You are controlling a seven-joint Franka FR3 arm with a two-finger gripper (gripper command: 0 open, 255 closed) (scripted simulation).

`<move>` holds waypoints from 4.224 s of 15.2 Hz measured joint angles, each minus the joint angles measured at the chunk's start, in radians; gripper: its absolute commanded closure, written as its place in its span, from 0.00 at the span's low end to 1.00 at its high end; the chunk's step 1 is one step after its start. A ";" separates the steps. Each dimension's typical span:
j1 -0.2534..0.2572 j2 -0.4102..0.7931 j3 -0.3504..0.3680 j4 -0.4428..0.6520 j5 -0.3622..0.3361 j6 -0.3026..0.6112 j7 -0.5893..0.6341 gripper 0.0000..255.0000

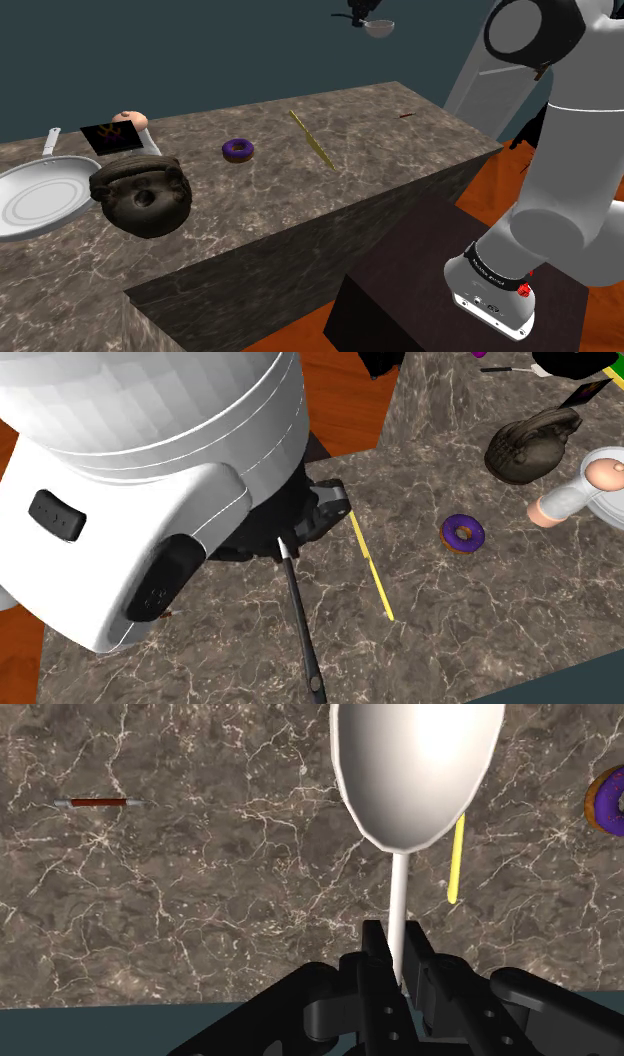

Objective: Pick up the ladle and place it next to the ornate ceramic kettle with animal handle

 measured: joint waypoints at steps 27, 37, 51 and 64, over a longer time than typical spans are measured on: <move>0.442 0.012 0.195 0.003 -0.086 0.078 0.595 1.00; 0.513 0.066 0.214 0.016 -0.101 0.128 0.678 1.00; 0.513 -0.045 0.213 -0.347 -0.097 0.379 0.658 1.00; 0.514 -0.058 0.213 -0.541 -0.094 0.560 0.643 1.00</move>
